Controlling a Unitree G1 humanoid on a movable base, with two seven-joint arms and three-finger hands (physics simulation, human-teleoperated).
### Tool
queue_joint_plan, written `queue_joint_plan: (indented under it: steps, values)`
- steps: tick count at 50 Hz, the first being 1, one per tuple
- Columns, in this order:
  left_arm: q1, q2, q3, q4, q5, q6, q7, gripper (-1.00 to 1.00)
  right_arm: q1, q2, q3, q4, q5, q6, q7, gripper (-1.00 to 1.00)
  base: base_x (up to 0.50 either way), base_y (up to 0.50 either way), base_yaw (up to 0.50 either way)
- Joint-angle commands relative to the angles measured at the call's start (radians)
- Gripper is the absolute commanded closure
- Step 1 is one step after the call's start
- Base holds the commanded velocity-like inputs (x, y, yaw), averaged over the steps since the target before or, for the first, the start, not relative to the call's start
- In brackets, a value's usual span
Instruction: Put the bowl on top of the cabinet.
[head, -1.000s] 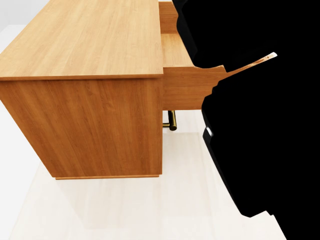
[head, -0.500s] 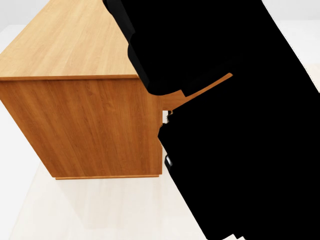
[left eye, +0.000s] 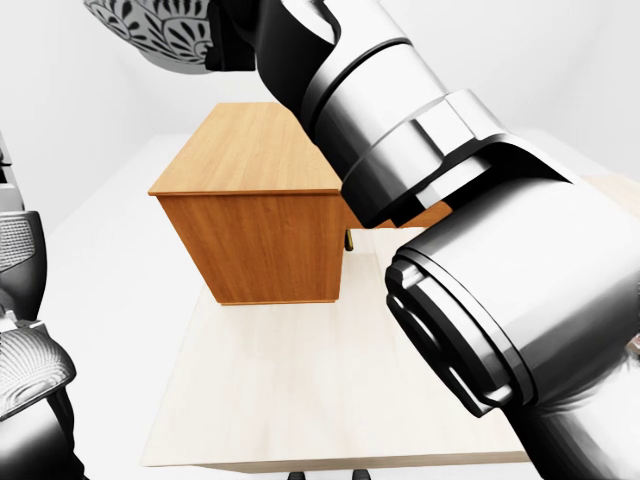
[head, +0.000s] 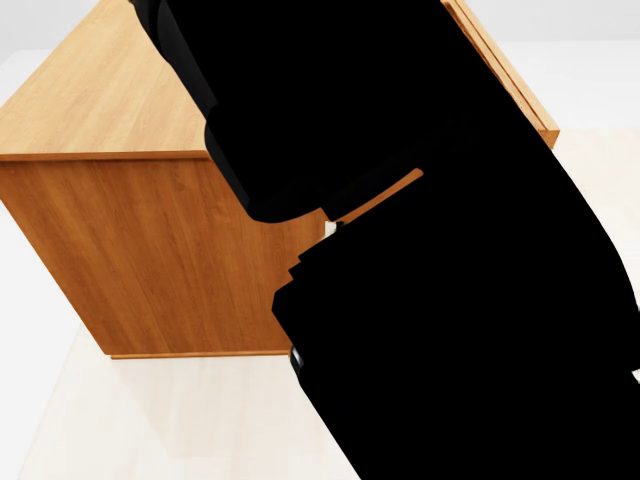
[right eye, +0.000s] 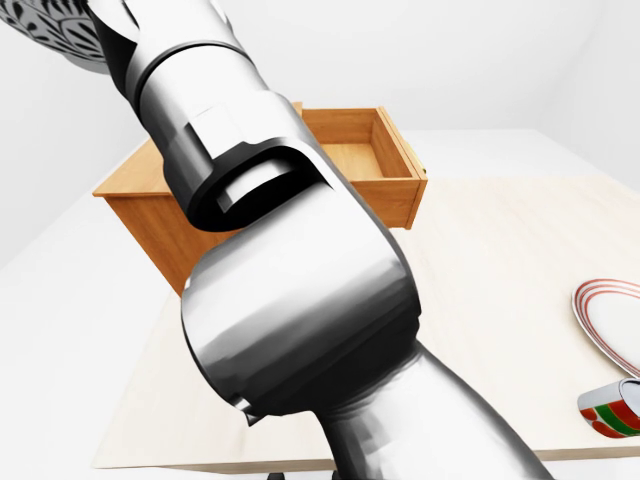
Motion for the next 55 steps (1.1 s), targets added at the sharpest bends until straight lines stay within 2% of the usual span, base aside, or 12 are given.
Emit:
queue_joint_plan:
  steps: [1,11,23,55]
  values:
    - [0.001,0.001,-0.004,0.000,0.001,0.000,0.000,-1.00,0.000,0.033,-0.027,-0.011,0.052,0.006,-0.080,0.97,0.00,0.00,0.00]
    - [0.002,0.007,-0.009,0.000,-0.005,0.000,0.000,-1.00,0.000,0.062,-0.012,-0.010,0.069,0.001,-0.085,0.96,0.00,0.00,0.00]
    - [0.005,0.003,-0.016,0.000,0.009,0.000,0.000,-1.00,0.000,0.058,0.001,-0.008,0.051,0.020,-0.084,0.97,0.00,0.00,0.00]
    - [0.006,0.019,-0.017,0.000,-0.014,0.000,0.000,-1.00,0.089,0.025,-0.002,-0.005,-0.007,0.020,-0.128,0.96,0.00,0.00,0.00]
